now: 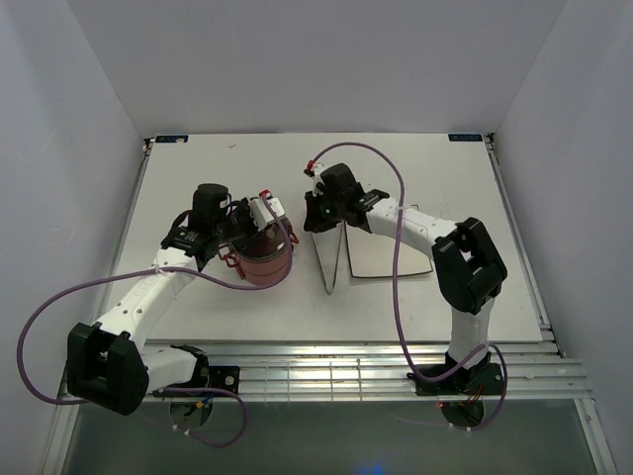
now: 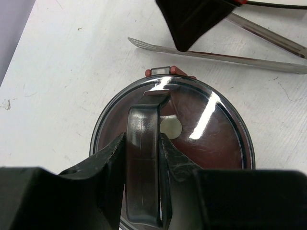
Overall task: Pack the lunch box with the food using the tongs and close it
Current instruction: Close the fastener on the packing box.
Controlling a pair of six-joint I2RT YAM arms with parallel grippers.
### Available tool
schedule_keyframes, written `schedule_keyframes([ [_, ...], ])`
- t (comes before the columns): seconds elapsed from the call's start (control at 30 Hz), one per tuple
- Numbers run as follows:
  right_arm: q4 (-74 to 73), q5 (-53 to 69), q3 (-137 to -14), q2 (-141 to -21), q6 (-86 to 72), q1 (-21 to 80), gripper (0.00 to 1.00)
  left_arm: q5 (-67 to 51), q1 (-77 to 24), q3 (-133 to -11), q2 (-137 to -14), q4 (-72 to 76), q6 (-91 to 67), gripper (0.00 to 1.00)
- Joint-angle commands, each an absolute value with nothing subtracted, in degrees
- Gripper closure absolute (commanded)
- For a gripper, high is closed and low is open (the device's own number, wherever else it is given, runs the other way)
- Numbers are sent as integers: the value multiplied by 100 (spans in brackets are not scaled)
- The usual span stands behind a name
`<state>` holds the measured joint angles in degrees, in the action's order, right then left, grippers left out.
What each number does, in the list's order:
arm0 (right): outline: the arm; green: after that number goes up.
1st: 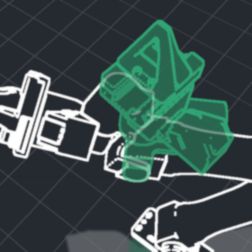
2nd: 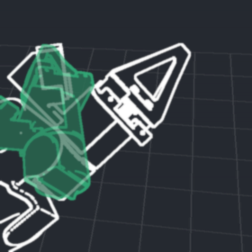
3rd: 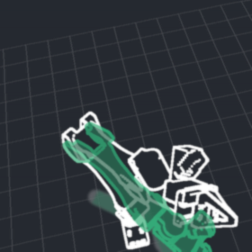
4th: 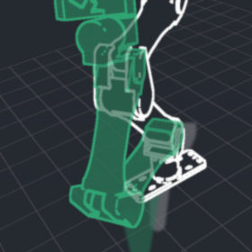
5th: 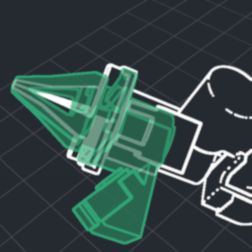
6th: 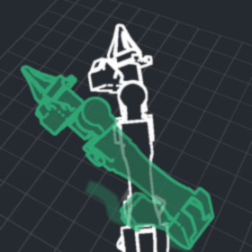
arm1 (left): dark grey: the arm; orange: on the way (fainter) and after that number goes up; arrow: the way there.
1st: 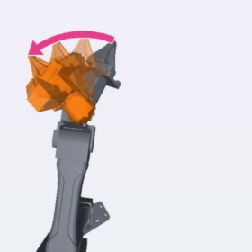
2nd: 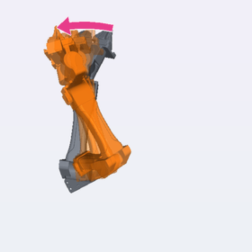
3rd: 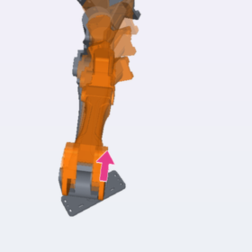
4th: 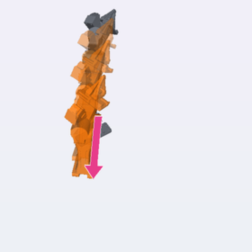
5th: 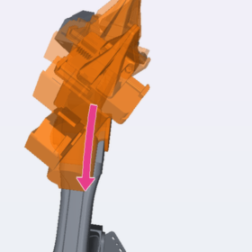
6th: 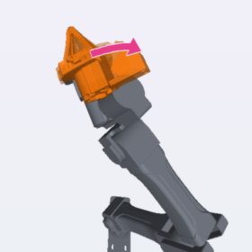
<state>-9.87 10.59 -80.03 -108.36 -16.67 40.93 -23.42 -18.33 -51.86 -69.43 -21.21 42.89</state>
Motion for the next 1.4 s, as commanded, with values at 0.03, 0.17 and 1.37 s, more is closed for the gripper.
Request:
schedule_keyframes([
  [0.03,-1774,643,-8841,-11398,-1336,4174,92,-1987,-1758,-4782,-7093,-3516,4386,100],
  [0.17,-2109,562,-9324,-12048,-1283,4271,92,-1846,-1731,-4808,-7058,-3533,4342,100],
  [1.37,-1406,2479,-9062,-12199,-1248,4799,92,-1995,-1696,-4456,-6523,-2558,4096,72],
])
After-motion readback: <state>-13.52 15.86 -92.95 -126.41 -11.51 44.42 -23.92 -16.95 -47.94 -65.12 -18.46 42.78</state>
